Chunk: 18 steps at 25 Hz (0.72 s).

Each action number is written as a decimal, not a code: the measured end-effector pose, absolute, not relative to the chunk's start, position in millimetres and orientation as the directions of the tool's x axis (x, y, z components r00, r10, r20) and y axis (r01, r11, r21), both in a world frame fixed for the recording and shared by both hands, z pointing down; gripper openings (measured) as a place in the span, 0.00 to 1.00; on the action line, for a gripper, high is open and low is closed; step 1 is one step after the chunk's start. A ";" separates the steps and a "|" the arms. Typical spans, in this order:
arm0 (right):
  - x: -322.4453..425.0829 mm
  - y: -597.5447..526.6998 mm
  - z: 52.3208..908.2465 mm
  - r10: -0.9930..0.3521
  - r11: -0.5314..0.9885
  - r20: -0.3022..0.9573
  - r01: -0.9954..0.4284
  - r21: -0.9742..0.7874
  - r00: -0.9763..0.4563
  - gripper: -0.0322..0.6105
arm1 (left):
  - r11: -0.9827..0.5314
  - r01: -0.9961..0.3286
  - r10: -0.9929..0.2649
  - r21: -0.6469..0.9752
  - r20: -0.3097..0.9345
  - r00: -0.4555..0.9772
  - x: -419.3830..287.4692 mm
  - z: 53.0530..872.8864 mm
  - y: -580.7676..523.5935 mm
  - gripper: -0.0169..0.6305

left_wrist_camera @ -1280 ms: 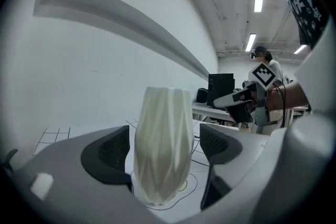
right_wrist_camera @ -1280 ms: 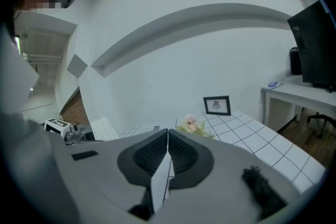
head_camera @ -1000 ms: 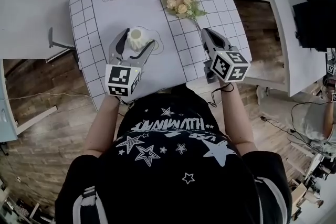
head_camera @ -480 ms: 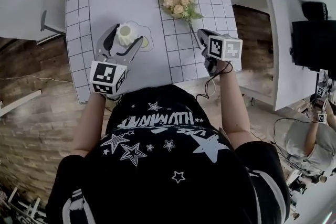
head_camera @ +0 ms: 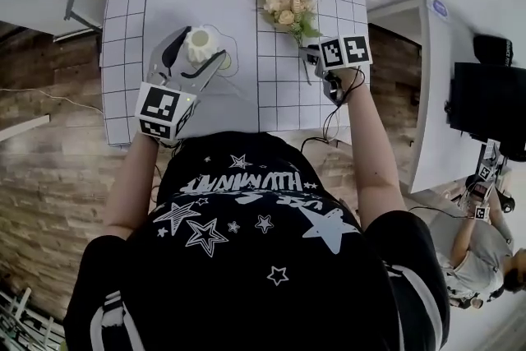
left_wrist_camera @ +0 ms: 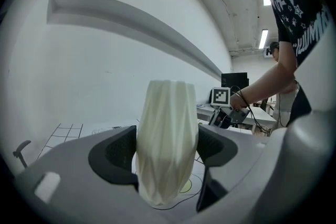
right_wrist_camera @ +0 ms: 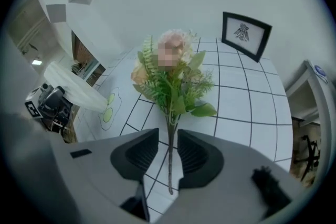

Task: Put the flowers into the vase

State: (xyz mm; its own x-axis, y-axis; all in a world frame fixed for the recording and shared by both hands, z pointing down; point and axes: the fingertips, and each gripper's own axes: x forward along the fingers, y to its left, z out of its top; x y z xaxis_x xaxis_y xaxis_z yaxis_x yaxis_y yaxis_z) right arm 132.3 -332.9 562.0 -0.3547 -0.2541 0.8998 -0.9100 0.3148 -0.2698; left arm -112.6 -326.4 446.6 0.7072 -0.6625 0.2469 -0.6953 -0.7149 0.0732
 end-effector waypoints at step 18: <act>123.0 -346.3 589.8 -0.157 0.306 0.924 -0.906 -0.291 -0.350 0.12 | -0.701 -0.710 -0.673 0.072 0.263 0.691 -111.2 448.6 -326.8 0.56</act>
State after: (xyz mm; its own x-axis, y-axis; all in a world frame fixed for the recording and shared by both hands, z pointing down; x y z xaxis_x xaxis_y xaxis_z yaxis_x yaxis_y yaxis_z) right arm 123.0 -346.3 589.8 -0.3497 -0.1566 0.9237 -0.9065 0.3057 -0.2913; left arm -111.2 -326.8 448.6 0.6914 -0.6727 0.2635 -0.7095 -0.7010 0.0720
